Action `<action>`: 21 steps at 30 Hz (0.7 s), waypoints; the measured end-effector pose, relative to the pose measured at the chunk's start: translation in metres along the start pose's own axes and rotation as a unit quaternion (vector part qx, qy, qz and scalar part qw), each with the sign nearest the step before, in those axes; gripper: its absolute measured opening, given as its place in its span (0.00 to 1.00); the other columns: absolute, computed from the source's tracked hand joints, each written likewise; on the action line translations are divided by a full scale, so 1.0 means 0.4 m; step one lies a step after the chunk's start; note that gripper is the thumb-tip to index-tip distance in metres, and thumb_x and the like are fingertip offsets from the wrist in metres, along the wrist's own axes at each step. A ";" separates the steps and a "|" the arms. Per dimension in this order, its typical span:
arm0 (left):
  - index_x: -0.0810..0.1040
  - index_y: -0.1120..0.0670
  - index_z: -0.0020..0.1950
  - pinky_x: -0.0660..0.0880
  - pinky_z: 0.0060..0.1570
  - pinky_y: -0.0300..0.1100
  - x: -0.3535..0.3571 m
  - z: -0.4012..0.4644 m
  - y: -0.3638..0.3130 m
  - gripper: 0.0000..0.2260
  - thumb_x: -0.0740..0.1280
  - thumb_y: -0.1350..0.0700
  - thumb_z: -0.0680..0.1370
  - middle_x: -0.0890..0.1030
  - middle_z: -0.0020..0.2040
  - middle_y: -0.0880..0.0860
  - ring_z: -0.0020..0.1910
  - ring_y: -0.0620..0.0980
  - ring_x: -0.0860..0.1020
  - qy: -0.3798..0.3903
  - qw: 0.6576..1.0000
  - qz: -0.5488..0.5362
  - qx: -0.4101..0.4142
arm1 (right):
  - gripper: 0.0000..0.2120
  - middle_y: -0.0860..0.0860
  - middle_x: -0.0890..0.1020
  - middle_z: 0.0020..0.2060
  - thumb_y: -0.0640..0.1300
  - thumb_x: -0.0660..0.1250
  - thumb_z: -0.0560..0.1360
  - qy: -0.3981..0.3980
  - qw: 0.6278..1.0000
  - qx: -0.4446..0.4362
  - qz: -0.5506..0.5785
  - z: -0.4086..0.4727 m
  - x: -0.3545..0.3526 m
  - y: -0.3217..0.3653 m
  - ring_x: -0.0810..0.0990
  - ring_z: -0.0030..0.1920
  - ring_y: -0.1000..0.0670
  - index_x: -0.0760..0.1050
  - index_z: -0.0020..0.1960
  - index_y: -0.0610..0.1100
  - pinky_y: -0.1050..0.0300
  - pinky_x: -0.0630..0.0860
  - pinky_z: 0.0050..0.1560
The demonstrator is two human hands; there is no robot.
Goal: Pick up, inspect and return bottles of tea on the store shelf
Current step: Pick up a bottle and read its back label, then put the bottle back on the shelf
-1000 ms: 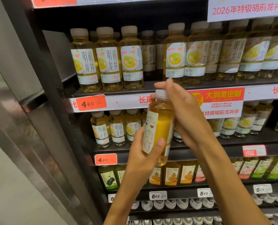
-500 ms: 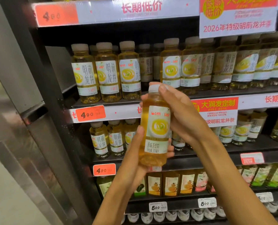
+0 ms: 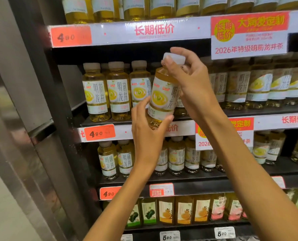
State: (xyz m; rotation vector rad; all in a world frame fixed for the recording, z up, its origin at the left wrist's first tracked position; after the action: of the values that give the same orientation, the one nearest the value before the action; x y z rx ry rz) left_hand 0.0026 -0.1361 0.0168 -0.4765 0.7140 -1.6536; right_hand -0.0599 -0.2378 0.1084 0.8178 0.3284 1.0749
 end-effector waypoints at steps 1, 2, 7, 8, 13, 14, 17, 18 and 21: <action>0.68 0.50 0.69 0.71 0.64 0.37 -0.001 0.008 0.001 0.28 0.74 0.53 0.72 0.69 0.64 0.46 0.65 0.44 0.70 -0.006 1.000 0.003 0.005 | 0.17 0.47 0.81 0.50 0.42 0.67 0.77 -0.006 1.000 0.003 -0.004 0.008 -0.002 -0.004 0.82 0.48 0.55 0.70 0.65 0.42 0.62 0.78 0.51; 0.69 0.51 0.70 0.71 0.63 0.35 0.002 0.013 0.005 0.28 0.74 0.53 0.72 0.69 0.63 0.47 0.65 0.44 0.70 -0.005 1.000 0.003 0.004 | 0.18 0.48 0.81 0.50 0.43 0.67 0.77 -0.011 1.000 0.008 -0.010 0.015 -0.005 -0.009 0.82 0.47 0.56 0.70 0.65 0.43 0.62 0.78 0.50; 0.66 0.49 0.73 0.71 0.59 0.29 0.021 0.024 0.046 0.31 0.74 0.54 0.72 0.75 0.65 0.46 0.62 0.37 0.73 0.017 0.997 -0.045 -0.055 | 0.17 0.57 0.80 0.49 0.45 0.65 0.79 0.002 0.998 0.028 -0.057 0.035 -0.027 -0.037 0.81 0.47 0.64 0.70 0.67 0.46 0.66 0.77 0.49; 0.66 0.48 0.73 0.70 0.59 0.28 0.022 0.027 0.052 0.31 0.74 0.54 0.72 0.76 0.63 0.44 0.61 0.35 0.74 0.017 0.996 -0.054 -0.061 | 0.17 0.58 0.80 0.49 0.45 0.64 0.79 0.009 0.997 0.027 -0.073 0.040 -0.031 -0.039 0.80 0.48 0.66 0.70 0.67 0.47 0.69 0.76 0.49; 0.70 0.48 0.69 0.66 0.49 0.18 0.033 0.031 0.071 0.25 0.73 0.50 0.73 0.73 0.57 0.36 0.53 0.26 0.72 0.017 0.997 -0.017 -0.070 | 0.18 0.52 0.78 0.55 0.41 0.66 0.78 0.025 0.983 -0.031 -0.177 0.058 -0.039 -0.030 0.77 0.50 0.67 0.71 0.67 0.43 0.72 0.73 0.50; 0.70 0.48 0.69 0.67 0.49 0.18 0.035 0.030 0.072 0.25 0.72 0.49 0.73 0.73 0.58 0.39 0.53 0.29 0.72 0.013 0.997 -0.003 -0.073 | 0.18 0.49 0.78 0.57 0.40 0.67 0.77 0.018 0.980 -0.048 -0.191 0.059 -0.039 -0.028 0.78 0.52 0.63 0.72 0.66 0.42 0.70 0.74 0.52; 0.70 0.51 0.70 0.71 0.55 0.26 0.036 0.031 0.057 0.25 0.72 0.50 0.74 0.73 0.63 0.45 0.56 0.39 0.74 -0.012 0.998 0.042 -0.048 | 0.17 0.48 0.79 0.56 0.41 0.68 0.76 -0.010 0.971 -0.082 -0.225 0.067 -0.038 -0.027 0.78 0.54 0.56 0.74 0.65 0.40 0.63 0.76 0.57; 0.70 0.53 0.70 0.73 0.58 0.32 0.037 0.031 0.050 0.25 0.71 0.51 0.75 0.73 0.65 0.48 0.59 0.42 0.74 -0.019 0.997 0.061 -0.035 | 0.17 0.49 0.79 0.56 0.42 0.68 0.77 -0.018 0.968 -0.087 -0.234 0.069 -0.038 -0.029 0.78 0.55 0.55 0.74 0.64 0.40 0.61 0.76 0.58; 0.65 0.52 0.72 0.73 0.58 0.40 0.040 0.029 0.031 0.28 0.72 0.51 0.74 0.74 0.65 0.48 0.62 0.43 0.73 -0.041 0.992 0.118 -0.011 | 0.18 0.50 0.79 0.57 0.48 0.68 0.77 -0.039 0.943 -0.108 -0.311 0.078 -0.039 -0.042 0.75 0.60 0.51 0.74 0.64 0.44 0.50 0.72 0.63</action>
State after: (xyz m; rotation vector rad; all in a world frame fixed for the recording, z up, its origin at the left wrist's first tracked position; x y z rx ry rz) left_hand 0.0159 -0.1549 0.0155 -0.4541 0.7007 -1.3983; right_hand -0.0376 -0.2687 0.1148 0.5010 0.3621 0.4715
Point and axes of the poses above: each hand's wrist, its own z-axis towards the middle knuckle, its own x-axis out of the palm, y = z × x, the point moved 7 cm from there along z, towards the middle knuckle
